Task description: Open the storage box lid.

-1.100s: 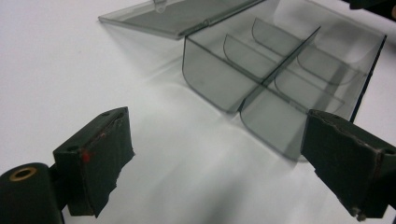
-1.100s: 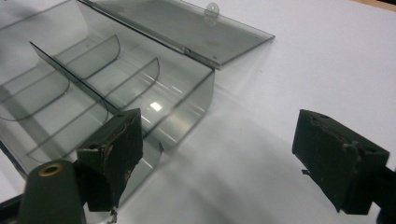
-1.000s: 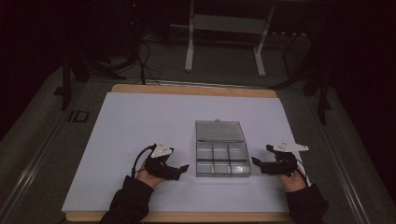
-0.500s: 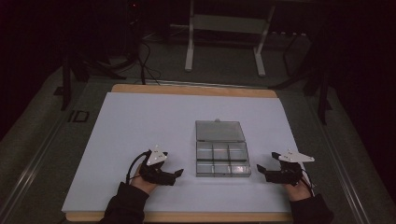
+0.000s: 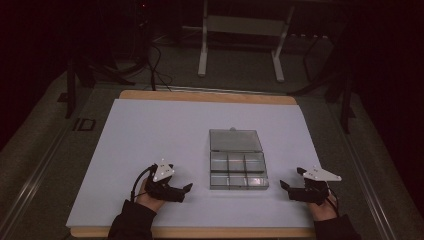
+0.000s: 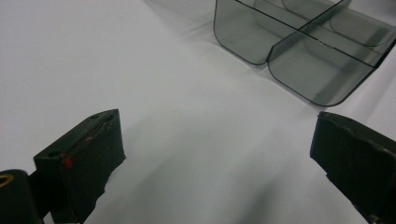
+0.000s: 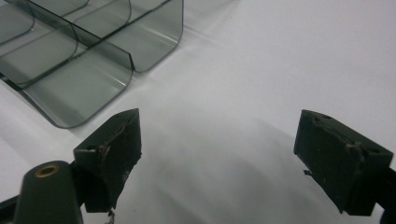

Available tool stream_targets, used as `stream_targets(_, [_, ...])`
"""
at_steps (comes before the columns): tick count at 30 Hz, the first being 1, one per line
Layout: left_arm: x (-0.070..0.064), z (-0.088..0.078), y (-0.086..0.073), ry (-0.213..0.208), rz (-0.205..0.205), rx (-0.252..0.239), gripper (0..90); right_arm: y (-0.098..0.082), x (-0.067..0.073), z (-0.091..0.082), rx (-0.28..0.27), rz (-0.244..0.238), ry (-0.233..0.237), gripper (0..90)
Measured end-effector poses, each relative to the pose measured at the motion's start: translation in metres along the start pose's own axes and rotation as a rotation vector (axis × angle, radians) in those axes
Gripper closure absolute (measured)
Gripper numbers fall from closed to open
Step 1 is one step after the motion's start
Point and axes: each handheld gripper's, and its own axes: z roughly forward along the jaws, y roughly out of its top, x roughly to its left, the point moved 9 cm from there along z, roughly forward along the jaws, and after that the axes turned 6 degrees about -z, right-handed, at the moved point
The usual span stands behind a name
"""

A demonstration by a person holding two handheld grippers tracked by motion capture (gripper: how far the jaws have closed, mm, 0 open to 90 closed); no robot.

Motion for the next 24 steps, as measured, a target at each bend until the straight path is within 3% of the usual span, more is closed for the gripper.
stream_targets(1, [0.000,0.001,-0.001,0.030,0.012,0.007,4.0,-0.001,-0.001,-0.001,0.000,0.001,-0.012,14.7])
stream_targets(5, [0.000,0.003,-0.002,0.070,0.028,0.023,4.0,-0.001,-0.005,-0.001,0.004,0.015,-0.046,14.7])
stream_targets(15, [0.006,0.001,-0.001,0.102,-0.013,0.003,4.0,-0.004,-0.011,0.001,0.025,0.056,-0.098,14.1])
stream_targets(24, [0.009,0.000,0.000,0.096,-0.046,-0.009,4.0,-0.005,-0.012,0.002,0.032,0.062,-0.102,14.2])
